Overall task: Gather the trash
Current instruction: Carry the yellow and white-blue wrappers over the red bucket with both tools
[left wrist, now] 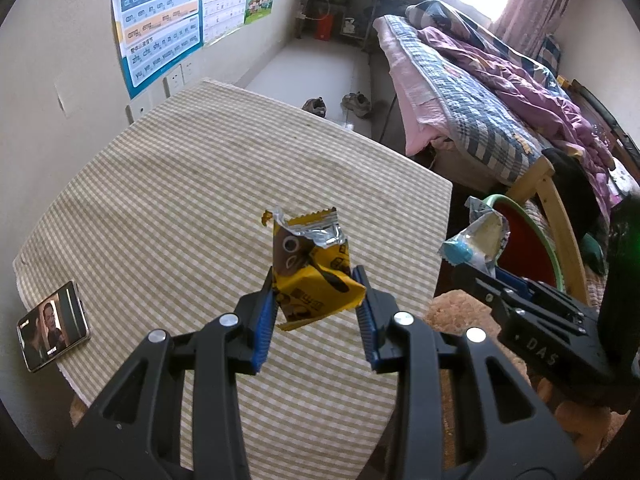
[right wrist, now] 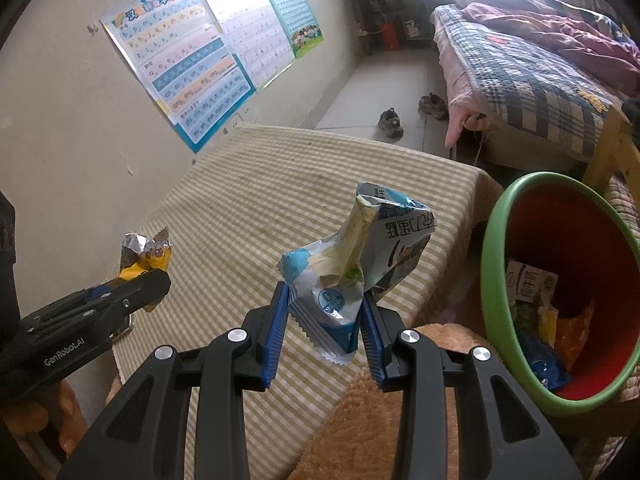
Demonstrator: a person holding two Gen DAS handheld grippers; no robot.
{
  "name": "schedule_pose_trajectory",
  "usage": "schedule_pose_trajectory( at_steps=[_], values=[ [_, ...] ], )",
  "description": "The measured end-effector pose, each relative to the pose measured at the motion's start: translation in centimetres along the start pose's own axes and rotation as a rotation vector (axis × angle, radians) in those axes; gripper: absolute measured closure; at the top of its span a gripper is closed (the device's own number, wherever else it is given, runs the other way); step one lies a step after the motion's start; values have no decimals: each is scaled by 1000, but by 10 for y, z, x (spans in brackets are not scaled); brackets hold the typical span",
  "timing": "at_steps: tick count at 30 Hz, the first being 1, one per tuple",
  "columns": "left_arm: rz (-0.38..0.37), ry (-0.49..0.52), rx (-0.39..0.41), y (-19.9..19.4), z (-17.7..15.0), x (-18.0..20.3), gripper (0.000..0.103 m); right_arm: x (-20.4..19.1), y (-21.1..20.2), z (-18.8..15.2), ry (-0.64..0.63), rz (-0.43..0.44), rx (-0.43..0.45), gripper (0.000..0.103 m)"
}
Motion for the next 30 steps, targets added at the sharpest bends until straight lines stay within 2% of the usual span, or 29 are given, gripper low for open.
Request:
schedule_pose_trajectory(
  at_steps=[19, 30],
  values=[
    [-52, 94, -3, 5, 9, 52, 69, 49, -16, 0, 110, -53, 30, 68],
    [-66, 121, -14, 10, 10, 68, 69, 67, -23, 0, 151, -61, 45, 68]
  ],
)
Point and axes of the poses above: each gripper's, at about its wrist camera, not at the fingertips, and y roughly the way its jaws point, x to its right, z to its top, the point moved 6 cm from there along y, roughly the way its jaws point, and after that the axes turned 2 degrees about -x, right-handed, at the moved point
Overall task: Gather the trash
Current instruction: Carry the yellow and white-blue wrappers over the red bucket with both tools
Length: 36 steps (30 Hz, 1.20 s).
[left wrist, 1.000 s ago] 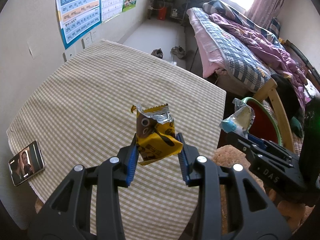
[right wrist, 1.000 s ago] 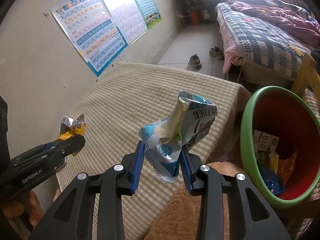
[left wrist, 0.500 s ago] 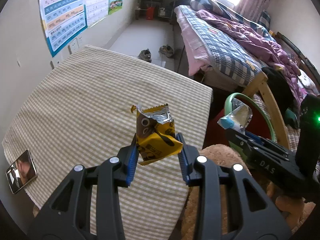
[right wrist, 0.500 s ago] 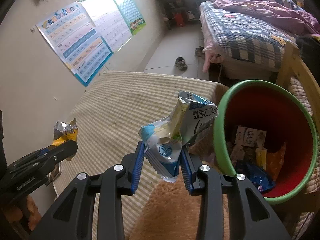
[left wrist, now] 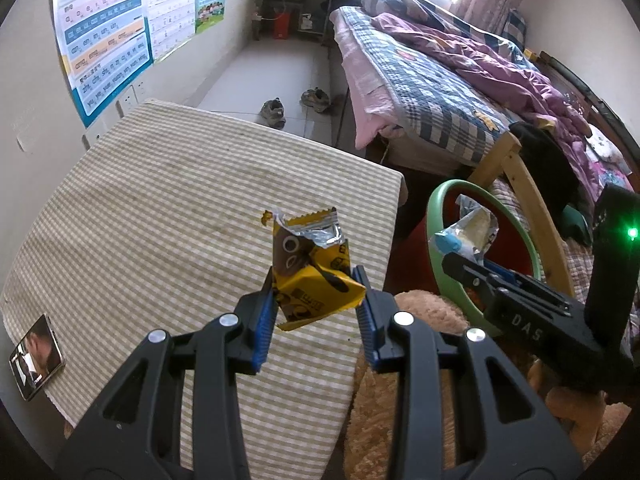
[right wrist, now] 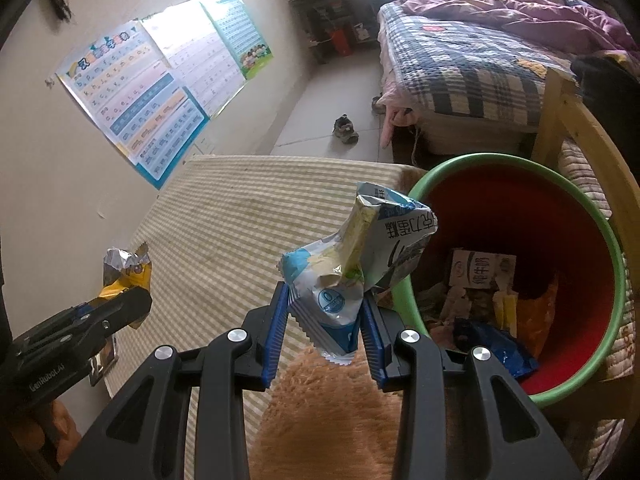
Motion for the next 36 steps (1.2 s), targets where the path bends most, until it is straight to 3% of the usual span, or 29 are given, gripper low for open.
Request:
schedule_pose_trajectory(
  at_steps=[10, 18, 30, 36],
  values=[
    [-15, 33, -2, 4, 5, 19, 69, 19, -14, 6, 40, -9, 33, 68],
    [-43, 61, 3, 8, 13, 40, 69, 54, -25, 13, 69, -86, 67, 68],
    [-146, 151, -14, 31, 29, 113, 69, 130, -43, 4, 159, -231, 48, 68],
    [-185, 189, -51, 53, 33, 151, 69, 146, -48, -1, 174, -258, 37, 68]
  ],
)
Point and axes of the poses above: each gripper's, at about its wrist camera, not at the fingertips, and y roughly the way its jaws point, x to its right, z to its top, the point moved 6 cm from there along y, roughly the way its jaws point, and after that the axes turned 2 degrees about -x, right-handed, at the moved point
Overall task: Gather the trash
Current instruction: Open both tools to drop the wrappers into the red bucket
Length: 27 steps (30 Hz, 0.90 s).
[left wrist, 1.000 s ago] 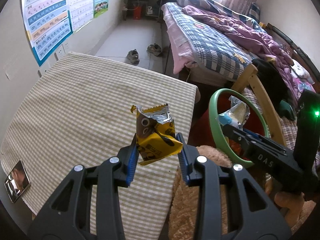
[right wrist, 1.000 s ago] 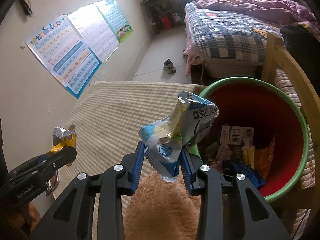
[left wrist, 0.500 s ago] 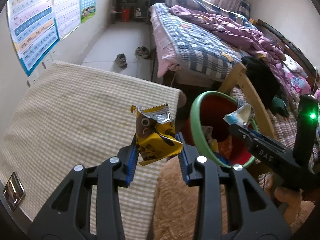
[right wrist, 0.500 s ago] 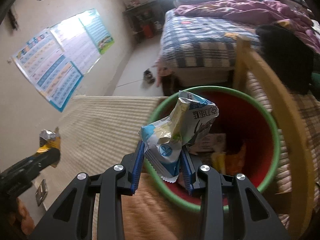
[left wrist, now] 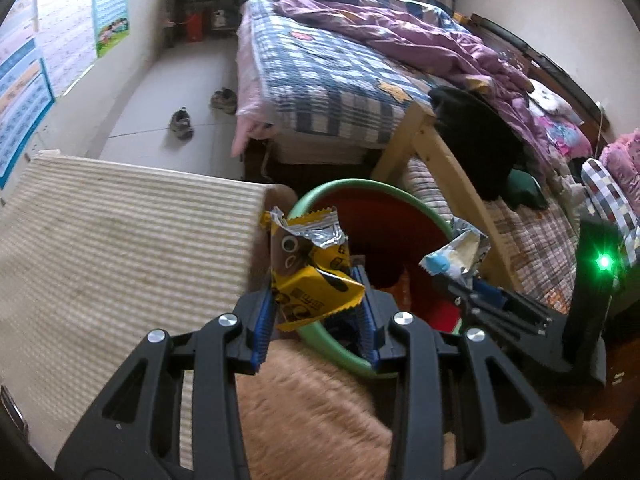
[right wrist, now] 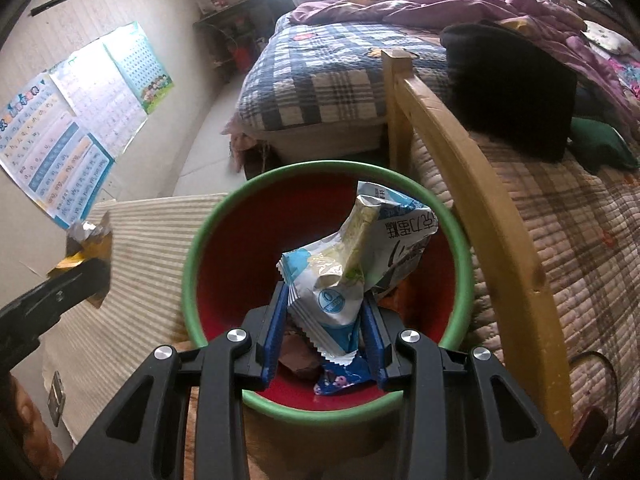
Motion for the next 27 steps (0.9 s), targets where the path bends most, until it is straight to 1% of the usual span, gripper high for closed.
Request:
schedule_pose_trajectory(
  at_steps=[8, 11, 12, 13, 14, 15, 17, 20, 21, 22, 23, 25, 27],
  values=[
    [-11, 31, -24, 19, 13, 20, 69, 9, 0, -1, 5, -21, -6, 67],
    [-11, 34, -35, 24, 14, 21, 67, 12, -1, 0, 6, -33, -2, 67],
    [-11, 33, -41, 25, 13, 21, 57, 12, -1, 0, 5, -36, -1, 67],
    [-13, 31, -47, 26, 12, 21, 50, 12, -1, 0, 5, -39, -2, 59],
    [-14, 28, -48, 27, 11, 20, 37, 13, -1, 0, 5, -41, -5, 45],
    [-12, 29, -42, 26, 10, 20, 32, 12, 0, 0, 7, -41, -10, 41],
    [-9, 41, -33, 23, 7, 19, 31, 11, 0, 1, 2, -39, -13, 40],
    [-6, 35, -12, 14, 5, 14, 22, 5, -3, 2, -21, -44, -7, 38],
    [-10, 27, 0, 10, 6, 11, 22, 3, -4, 2, -27, -47, -4, 37],
    [-14, 12, 16, 4, 6, 7, 21, 0, -5, 3, -37, -55, 2, 31],
    [-14, 2, 26, 0, 6, 5, 19, -1, -6, 4, -42, -61, 9, 29],
    [-14, -22, 64, -14, 7, -4, 18, -6, -10, 6, -57, -67, 30, 28],
    [9, -44, 124, -33, 8, -18, 12, -13, -15, 9, -77, -70, 55, 25]
  ],
)
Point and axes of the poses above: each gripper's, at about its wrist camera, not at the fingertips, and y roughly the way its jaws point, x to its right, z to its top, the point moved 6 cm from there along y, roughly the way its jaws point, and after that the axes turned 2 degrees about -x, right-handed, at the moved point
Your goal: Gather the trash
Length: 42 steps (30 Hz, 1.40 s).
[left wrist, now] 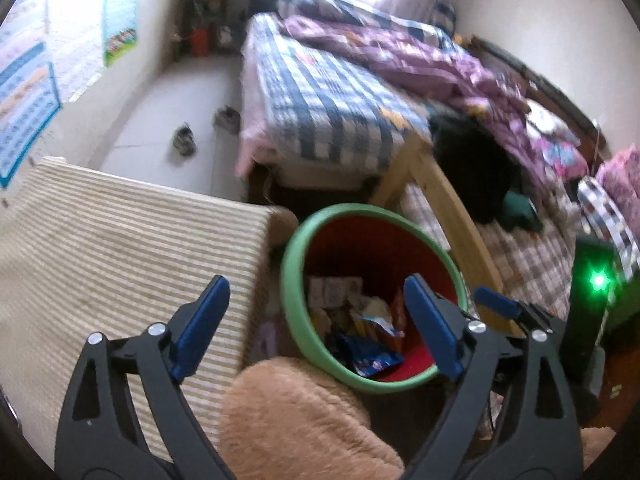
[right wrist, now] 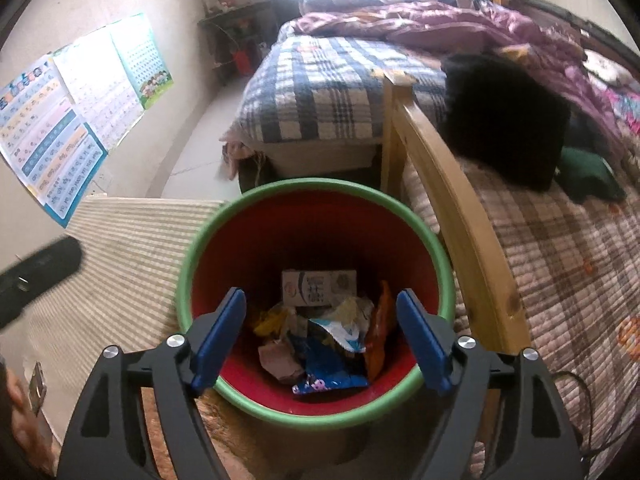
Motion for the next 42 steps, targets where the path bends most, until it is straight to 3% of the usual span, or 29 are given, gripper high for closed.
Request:
schedule_pose_trajectory(
  at_steps=[6, 8, 11, 13, 15, 19, 28, 42],
  values=[
    [128, -38, 215, -63, 8, -40, 6, -34, -27, 14, -54, 55, 169, 14],
    [181, -40, 284, -84, 9, -52, 6, -50, -43, 20, -75, 75, 269, 7],
    [283, -50, 389, -116, 13, -68, 6, -77, -72, 27, -131, 74, 468, 7],
    [367, -59, 447, -134, 15, -77, 6, -101, -85, 29, -189, 89, 538, 7],
    [440, -72, 492, -149, 16, -86, 6, -118, -84, 29, -221, 89, 518, 7],
    [459, -120, 516, -169, 15, -101, 6, -148, -84, 28, -244, 77, 522, 7],
    [475, -249, 413, -180, -4, -152, 6, -203, -78, 8, -320, 171, 451, 7],
    [517, -305, 406, -184, -20, -169, 5, -212, -73, -8, -334, 171, 403, 7]
  ],
)
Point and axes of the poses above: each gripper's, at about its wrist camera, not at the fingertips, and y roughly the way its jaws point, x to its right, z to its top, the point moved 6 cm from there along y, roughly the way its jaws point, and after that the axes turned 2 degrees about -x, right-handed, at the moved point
